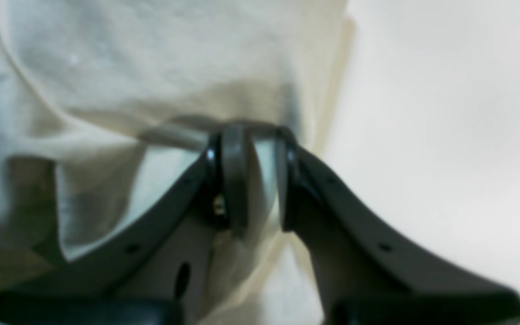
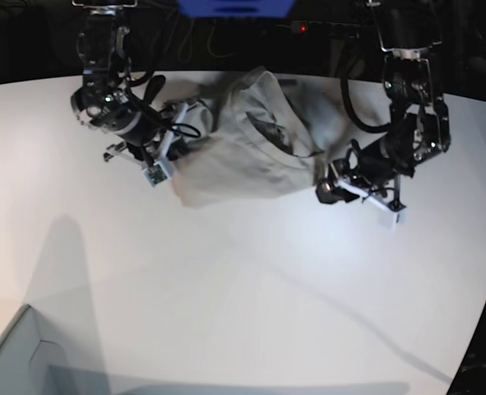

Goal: Layout the t-shirt on the table in an organized manner, then fold the t-shirt properly
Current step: 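Tuck and straighten the bundle edges with both grippers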

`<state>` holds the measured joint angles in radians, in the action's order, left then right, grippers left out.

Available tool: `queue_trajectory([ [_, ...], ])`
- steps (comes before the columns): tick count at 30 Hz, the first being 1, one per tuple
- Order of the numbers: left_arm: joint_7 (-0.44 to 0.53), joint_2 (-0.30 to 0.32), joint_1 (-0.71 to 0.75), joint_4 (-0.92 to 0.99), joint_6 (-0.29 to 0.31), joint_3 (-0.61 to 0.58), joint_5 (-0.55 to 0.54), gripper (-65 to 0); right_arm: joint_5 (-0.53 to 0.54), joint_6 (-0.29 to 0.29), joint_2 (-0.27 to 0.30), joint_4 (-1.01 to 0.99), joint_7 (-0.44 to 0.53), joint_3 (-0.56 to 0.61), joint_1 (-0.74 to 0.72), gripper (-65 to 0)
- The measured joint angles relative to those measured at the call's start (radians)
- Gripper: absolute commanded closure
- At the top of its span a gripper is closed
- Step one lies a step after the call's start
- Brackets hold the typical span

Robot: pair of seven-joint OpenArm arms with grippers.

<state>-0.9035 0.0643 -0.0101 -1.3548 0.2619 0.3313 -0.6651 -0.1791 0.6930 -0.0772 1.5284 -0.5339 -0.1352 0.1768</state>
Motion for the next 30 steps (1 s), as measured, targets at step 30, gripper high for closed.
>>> queue_trajectory([
  [30, -0.046, -0.214, 0.417, -0.418, 0.003, -0.021, 0.215, -22.6, -0.003, 0.0, -0.005, 0.181, -0.016, 0.003, 0.023, -10.2],
])
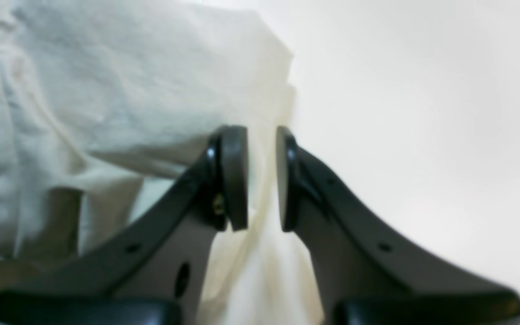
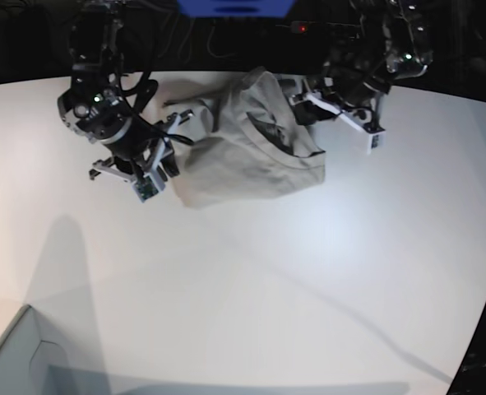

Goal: Layout the t-shirt on the table in an organized manner, then fold the t-shirt properly
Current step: 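Tuck and straighten the bundle edges with both grippers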

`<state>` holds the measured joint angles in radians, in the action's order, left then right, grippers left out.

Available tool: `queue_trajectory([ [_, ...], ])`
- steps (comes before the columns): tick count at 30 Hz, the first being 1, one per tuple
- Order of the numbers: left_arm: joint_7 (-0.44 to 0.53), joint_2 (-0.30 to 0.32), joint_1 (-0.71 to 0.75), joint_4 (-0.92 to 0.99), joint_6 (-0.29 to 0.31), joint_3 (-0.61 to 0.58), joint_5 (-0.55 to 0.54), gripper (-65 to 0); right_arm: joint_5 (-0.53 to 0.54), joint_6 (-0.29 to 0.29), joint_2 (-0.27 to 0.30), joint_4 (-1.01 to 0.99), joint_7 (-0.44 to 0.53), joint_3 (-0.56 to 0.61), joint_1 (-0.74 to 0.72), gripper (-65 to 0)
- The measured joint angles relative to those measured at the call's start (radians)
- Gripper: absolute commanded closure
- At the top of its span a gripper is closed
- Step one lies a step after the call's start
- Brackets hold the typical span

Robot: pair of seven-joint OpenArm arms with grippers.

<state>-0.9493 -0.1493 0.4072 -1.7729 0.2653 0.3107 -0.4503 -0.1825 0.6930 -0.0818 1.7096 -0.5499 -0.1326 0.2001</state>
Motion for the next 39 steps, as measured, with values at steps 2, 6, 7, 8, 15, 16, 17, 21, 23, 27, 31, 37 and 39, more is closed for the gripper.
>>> queue_trajectory([
  [2, 0.058, -0.002, 0.011, 0.023, 0.001, -0.075, 0.027, -22.6, 0.0, 0.0, -0.004, 0.0, 0.0, 0.002, 0.0, -10.2],
  [6, 0.139, -0.003, 0.029, 0.054, 0.0, -0.195, 0.11, -22.5, 0.0, 0.0, -0.001, 0.0, 0.0, 0.001, 0.0, -10.2],
  [7, 0.153, -0.003, 0.027, 0.07, 0.001, -0.208, 0.114, -22.5, -0.001, 0.0, -0.001, 0.0, -0.001, -0.001, 0.0, -10.2],
  [8, 0.164, -0.003, 0.02, 0.084, 0.001, -0.215, 0.116, -22.5, -0.001, 0.0, -0.001, 0.0, -0.004, -0.001, 0.0, -10.2],
  [15, 0.191, 0.009, 0.012, 0.152, -0.003, -0.211, 0.128, -15.4, 0.0, 0.0, -0.002, -0.002, 0.0, -0.001, 0.003, -10.2],
  [16, 0.187, 0.007, 0.01, 0.15, -0.003, -0.211, 0.124, -11.9, 0.0, 0.0, -0.002, -0.002, 0.0, 0.0, 0.004, -10.2],
  [17, 0.187, 0.005, 0.008, 0.146, -0.002, -0.211, 0.121, -8.6, 0.0, 0.0, -0.002, -0.002, 0.0, 0.0, 0.004, -10.2],
  [21, 0.182, 0.045, 0.008, 0.106, 0.001, -0.215, 0.112, 0.0, 0.0, 0.0, -0.001, -0.002, 0.0, -0.003, 0.003, -10.2],
  [23, 0.18, 0.068, 0.008, 0.082, 0.0, -0.21, 0.114, -0.2, 0.0, 0.0, -0.001, -0.003, 0.0, -0.003, 0.003, -10.1],
  [27, 0.181, 0.103, 0.008, 0.027, 0.0, -0.211, 0.11, 0.0, 0.003, 0.0, -0.001, -0.031, 0.0, 0.003, -0.003, -10.0],
  [31, 0.183, 0.138, 0.008, 0.019, 0.001, -0.211, 0.11, 0.0, 0.003, 0.0, -0.001, -0.072, 0.004, 0.002, -0.005, -9.9],
  [37, 0.181, 0.188, 0.009, 0.024, 0.0, -0.211, 0.11, 0.0, 0.004, 0.0, -0.001, -0.115, 0.012, 0.002, -0.006, -9.9],
  [39, 0.184, 0.203, 0.014, 0.024, 0.001, -0.21, 0.109, 0.0, 0.004, 0.0, 0.0, -0.127, 0.012, 0.002, -0.011, -9.9],
])
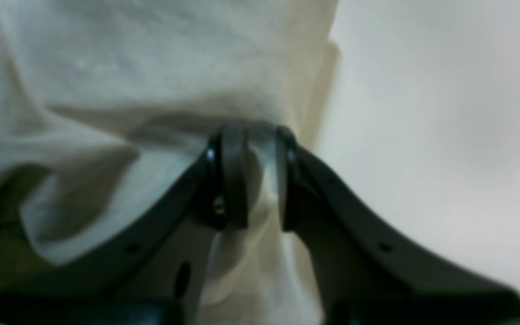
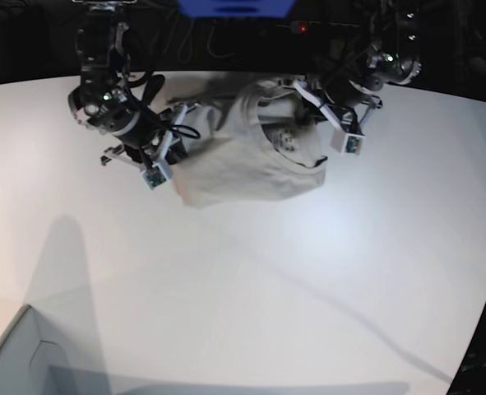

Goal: Layout the t-shirt on the table in an organized manner, then fold the t-shirt properly
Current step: 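Tuck and straighten the bundle edges with both grippers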

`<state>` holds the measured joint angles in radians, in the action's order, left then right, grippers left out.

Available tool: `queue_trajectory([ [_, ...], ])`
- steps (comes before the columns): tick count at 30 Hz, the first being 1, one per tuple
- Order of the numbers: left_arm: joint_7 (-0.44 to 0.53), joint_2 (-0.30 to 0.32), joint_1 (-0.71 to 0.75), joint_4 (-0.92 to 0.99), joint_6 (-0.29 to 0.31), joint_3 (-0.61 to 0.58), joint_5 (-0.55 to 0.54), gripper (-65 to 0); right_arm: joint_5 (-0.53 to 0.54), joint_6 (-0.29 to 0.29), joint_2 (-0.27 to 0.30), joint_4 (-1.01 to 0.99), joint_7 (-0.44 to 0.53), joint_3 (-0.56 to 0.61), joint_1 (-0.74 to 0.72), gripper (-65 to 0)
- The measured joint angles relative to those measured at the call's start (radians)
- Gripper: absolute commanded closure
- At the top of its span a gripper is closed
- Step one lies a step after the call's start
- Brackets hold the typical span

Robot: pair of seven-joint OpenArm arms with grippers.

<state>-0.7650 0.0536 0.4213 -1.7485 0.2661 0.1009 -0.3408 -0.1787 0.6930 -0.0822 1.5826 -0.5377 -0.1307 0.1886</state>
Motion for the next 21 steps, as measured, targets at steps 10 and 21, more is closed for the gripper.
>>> queue_trajectory([
  [10, -0.004, 0.013, 0.0, 0.003, 0.002, 0.098, 0.0, 0.0, 0.0, 0.0, 0.002, -0.011, 0.0, -0.001, -0.009, -9.9],
  [21, -0.004, 0.057, -0.073, 0.168, 0.015, 0.119, 0.0, -6.5, -0.001, 0.0, 0.002, -0.011, -0.001, -0.001, -0.005, -9.9],
])
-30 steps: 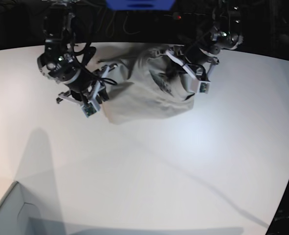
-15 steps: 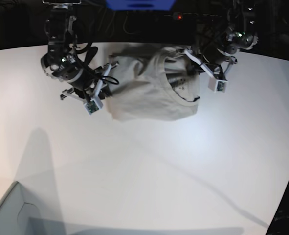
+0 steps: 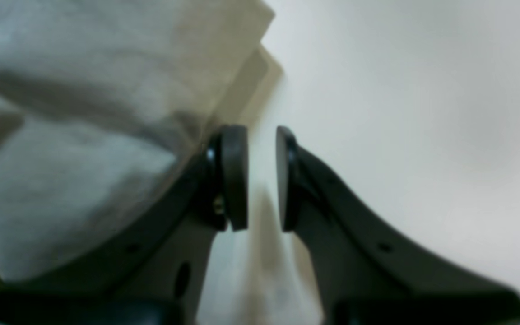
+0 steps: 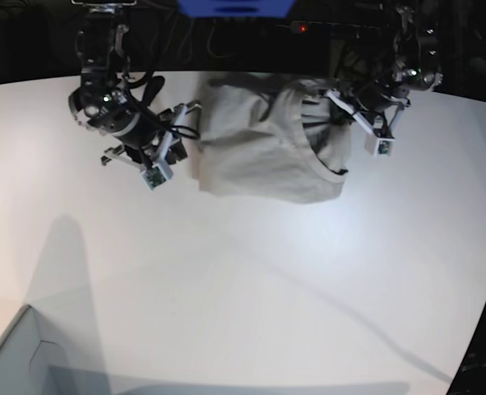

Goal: Layout the t-shirt on the table in an organized manner, then fold the t-shirt properly
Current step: 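Tuck and straighten the bundle edges with both grippers, then press the left gripper along the bundle side to square it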

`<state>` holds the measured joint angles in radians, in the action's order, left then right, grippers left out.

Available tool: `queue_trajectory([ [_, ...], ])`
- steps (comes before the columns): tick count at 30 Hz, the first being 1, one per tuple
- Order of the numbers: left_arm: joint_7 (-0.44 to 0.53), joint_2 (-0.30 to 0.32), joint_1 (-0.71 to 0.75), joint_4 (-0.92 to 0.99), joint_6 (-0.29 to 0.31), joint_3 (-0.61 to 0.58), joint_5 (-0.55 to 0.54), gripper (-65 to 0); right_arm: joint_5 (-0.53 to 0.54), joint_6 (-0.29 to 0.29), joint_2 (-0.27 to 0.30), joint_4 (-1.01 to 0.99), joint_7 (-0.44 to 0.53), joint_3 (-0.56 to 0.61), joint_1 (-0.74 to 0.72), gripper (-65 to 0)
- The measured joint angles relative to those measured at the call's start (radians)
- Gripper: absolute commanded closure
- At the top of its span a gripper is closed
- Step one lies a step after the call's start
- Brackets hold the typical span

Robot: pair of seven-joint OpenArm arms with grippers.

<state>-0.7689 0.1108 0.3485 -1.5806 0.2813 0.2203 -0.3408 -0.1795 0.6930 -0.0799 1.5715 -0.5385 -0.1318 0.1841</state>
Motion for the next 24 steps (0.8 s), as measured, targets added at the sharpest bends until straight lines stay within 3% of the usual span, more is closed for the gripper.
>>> queue_trajectory([
  [6, -0.003, 0.016, -0.008, -0.041, -0.004, 0.002, 0.0, -29.4, 0.0, 0.0, 0.0, 0.0, 0.0, 0.002, 0.0, -9.9],
  [10, -0.09, 0.031, -0.011, -0.105, -0.008, 0.01, 0.005, -42.7, 0.0, 0.0, 0.0, 0.0, 0.001, 0.001, 0.0, -9.9],
  [16, -0.172, 0.025, -0.029, -0.181, 0.002, 0.098, 0.0, -44.2, 0.0, 0.0, 0.001, 0.0, 0.0, 0.001, -0.004, -9.9],
  [21, -0.174, 0.021, -0.121, -0.092, -0.002, 0.105, 0.002, -44.3, 0.001, 0.0, 0.001, 0.0, 0.0, 0.001, -0.008, -9.9],
  [24, -0.174, -0.027, -0.166, -0.032, -0.005, 0.099, 0.007, -44.3, 0.0, 0.0, 0.0, 0.0, 0.001, 0.001, -0.009, -9.9],
])
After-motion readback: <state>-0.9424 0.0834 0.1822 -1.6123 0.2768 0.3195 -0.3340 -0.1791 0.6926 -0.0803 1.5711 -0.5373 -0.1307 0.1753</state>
